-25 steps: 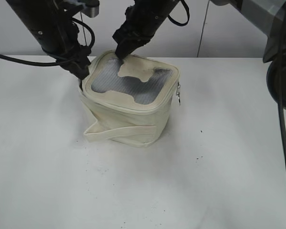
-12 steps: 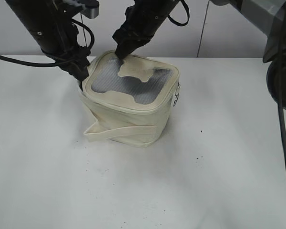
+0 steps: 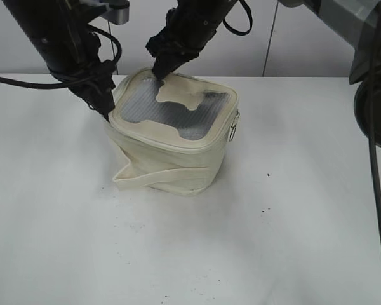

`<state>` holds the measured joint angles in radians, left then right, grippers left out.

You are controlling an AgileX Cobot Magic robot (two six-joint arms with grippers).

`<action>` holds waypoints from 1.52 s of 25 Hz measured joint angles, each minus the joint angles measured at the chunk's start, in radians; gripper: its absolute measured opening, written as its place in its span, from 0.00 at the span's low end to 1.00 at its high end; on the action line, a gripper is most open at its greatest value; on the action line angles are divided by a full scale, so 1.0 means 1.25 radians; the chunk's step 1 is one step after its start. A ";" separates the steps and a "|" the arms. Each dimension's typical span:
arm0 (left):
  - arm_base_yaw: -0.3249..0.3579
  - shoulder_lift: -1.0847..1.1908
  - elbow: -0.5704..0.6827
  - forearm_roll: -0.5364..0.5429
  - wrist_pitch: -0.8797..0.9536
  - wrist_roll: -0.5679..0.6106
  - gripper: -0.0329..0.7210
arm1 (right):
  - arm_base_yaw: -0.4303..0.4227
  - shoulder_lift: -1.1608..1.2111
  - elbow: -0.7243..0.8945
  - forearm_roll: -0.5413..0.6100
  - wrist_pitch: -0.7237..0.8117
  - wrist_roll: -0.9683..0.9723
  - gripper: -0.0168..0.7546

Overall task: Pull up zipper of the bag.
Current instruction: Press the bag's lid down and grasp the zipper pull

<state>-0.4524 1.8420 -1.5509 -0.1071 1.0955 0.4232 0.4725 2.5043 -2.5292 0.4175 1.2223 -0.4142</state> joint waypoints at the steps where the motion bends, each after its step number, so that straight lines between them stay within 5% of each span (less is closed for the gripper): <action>1: 0.000 0.000 0.000 -0.007 0.014 0.000 0.42 | 0.000 0.000 0.000 -0.002 0.000 0.005 0.03; 13: -0.009 -0.001 0.000 -0.112 0.047 -0.001 0.42 | -0.010 -0.001 0.000 -0.004 0.004 0.031 0.03; 32: -0.236 -0.007 0.000 -0.104 0.057 -0.094 0.41 | -0.011 -0.001 0.000 -0.001 0.006 0.030 0.03; 38: -0.256 -0.007 0.000 -0.105 0.011 -0.097 0.41 | -0.011 -0.001 0.001 0.002 0.006 0.027 0.03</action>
<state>-0.7722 1.8332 -1.5509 -0.2387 1.1086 0.3016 0.4582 2.5035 -2.5283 0.4198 1.2297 -0.3806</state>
